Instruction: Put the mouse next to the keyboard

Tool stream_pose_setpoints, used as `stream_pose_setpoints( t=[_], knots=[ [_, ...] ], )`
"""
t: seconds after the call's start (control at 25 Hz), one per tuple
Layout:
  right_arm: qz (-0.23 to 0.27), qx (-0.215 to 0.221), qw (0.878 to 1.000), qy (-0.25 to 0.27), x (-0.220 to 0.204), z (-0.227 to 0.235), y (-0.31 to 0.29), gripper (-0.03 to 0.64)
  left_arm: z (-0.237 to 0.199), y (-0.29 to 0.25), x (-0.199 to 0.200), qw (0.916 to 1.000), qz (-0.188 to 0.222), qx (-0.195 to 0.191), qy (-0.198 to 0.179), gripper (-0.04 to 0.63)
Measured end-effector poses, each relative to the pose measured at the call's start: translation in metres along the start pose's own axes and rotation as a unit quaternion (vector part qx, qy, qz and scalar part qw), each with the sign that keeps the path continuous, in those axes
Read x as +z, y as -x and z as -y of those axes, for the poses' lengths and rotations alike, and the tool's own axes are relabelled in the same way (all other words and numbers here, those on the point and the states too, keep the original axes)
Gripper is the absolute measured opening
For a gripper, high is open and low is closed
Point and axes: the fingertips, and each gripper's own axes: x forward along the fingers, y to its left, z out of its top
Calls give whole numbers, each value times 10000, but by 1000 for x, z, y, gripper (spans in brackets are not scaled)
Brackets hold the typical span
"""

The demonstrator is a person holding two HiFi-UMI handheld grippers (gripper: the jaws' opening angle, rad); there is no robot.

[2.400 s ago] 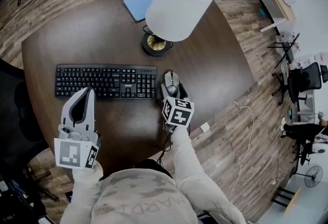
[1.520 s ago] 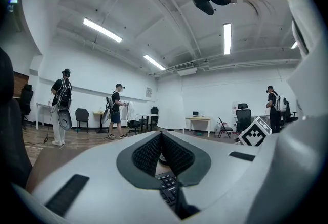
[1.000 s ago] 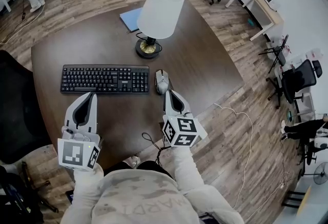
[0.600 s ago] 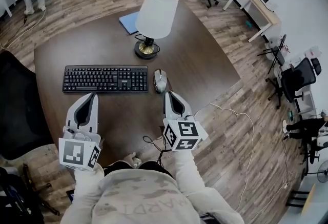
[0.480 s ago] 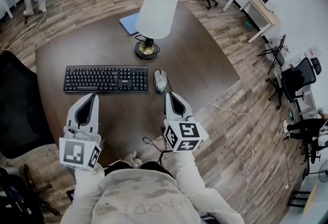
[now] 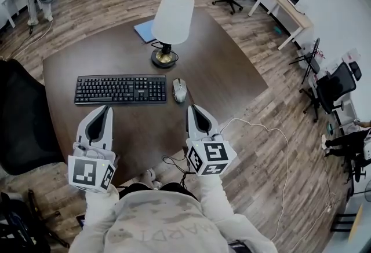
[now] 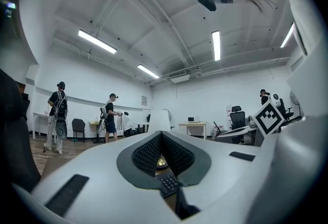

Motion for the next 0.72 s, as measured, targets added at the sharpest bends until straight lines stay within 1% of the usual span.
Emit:
stream_pose_setpoints(
  t=[0.2, 0.72],
  knots=[
    [130, 48, 9998, 110, 8, -7, 15, 11, 8, 11, 5, 10000, 74, -13, -37, 6],
    [464, 151, 9987, 173, 33, -18, 60, 11, 27, 40, 21, 9997, 209, 53, -93, 6]
  ],
)
